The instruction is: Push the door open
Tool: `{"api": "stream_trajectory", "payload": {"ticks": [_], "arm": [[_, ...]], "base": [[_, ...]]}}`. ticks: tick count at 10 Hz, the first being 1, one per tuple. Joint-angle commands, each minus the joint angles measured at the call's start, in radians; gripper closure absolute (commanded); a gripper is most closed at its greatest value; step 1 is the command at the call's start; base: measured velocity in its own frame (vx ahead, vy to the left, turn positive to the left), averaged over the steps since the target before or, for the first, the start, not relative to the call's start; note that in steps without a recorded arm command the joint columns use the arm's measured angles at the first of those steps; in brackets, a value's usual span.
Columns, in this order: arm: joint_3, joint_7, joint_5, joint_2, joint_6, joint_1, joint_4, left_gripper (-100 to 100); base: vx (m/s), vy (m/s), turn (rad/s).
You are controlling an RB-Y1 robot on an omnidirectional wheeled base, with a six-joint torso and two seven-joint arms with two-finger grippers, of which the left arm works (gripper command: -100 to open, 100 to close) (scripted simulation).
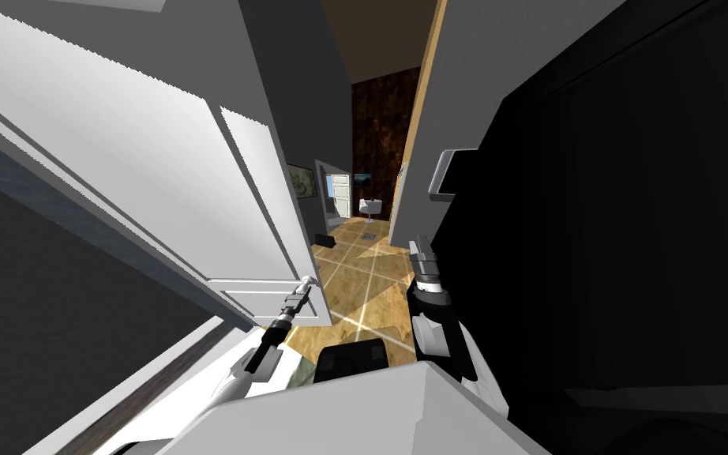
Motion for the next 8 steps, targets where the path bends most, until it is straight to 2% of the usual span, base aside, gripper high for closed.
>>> {"api": "stream_trajectory", "payload": {"ticks": [1,4,5,8], "arm": [[-0.001,0.000,0.000,-0.001,-0.001,0.002,0.000,100],[-0.001,0.000,0.000,-0.001,-0.001,0.002,0.000,100],[-0.002,0.033,0.005,-0.003,0.003,0.003,0.002,100],[-0.003,0.085,0.014,-0.007,0.004,0.002,0.001,100]], "base": [[-0.024,0.004,-0.006],[-0.008,0.001,0.002],[0.016,0.003,0.012],[0.025,0.001,0.014]]}}
